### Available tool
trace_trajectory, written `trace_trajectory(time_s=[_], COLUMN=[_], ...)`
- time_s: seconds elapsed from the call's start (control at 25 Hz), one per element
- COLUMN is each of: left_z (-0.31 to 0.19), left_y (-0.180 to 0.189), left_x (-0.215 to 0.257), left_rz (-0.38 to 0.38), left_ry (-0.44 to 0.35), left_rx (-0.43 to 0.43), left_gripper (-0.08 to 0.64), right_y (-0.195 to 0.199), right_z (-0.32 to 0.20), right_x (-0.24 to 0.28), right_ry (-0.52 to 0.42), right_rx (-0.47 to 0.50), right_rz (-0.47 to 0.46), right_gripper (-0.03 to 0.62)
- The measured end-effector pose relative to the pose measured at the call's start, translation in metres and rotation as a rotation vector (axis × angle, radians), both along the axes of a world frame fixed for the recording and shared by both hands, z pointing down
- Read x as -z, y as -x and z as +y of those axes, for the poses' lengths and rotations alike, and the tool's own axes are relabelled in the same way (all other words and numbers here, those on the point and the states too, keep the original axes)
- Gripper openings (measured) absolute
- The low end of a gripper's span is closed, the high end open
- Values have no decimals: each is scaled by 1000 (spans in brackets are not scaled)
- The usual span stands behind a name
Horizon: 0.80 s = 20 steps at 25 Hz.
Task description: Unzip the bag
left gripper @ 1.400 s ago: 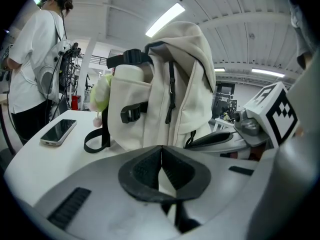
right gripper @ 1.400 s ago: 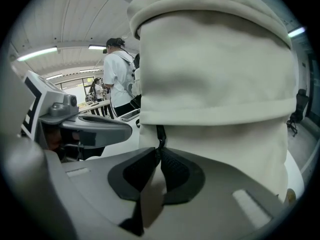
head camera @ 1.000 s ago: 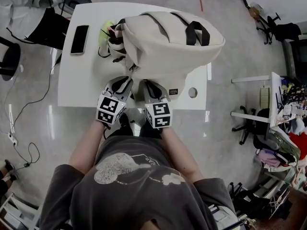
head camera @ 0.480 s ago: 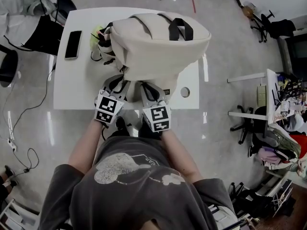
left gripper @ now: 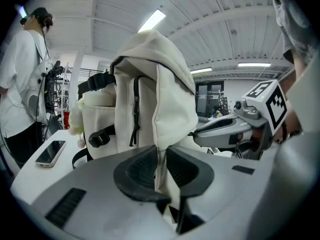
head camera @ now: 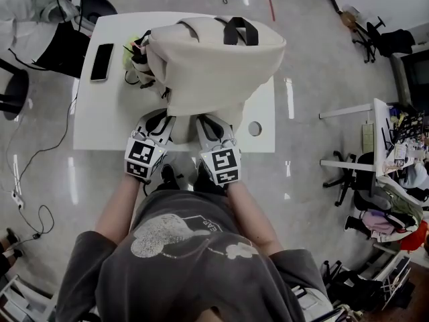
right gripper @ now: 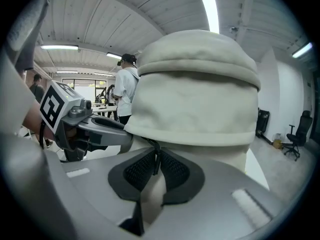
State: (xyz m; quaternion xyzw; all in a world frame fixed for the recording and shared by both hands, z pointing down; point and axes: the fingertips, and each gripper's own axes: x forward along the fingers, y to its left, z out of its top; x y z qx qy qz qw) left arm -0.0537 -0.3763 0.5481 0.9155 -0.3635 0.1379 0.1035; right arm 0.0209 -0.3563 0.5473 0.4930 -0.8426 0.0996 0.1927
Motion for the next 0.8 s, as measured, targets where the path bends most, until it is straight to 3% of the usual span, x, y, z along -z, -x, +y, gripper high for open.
trace_trajectory(time_s=[0.16,0.56,0.8], left_z=[2,-2,-4], left_y=[1,1,2], left_x=[1,1,0], left_rz=[19,5,-11], left_ry=[14,24,26], left_rx=[34,103,134], left_gripper=[62,63,63], right_y=[-13,-112,-156], right_z=[0,-12,-21], right_x=[1,9,9], right_ry=[-8,-26,-36], right_rx=[5,-160,-221], right_rz=[16,17,106], right_gripper=[34,35,39])
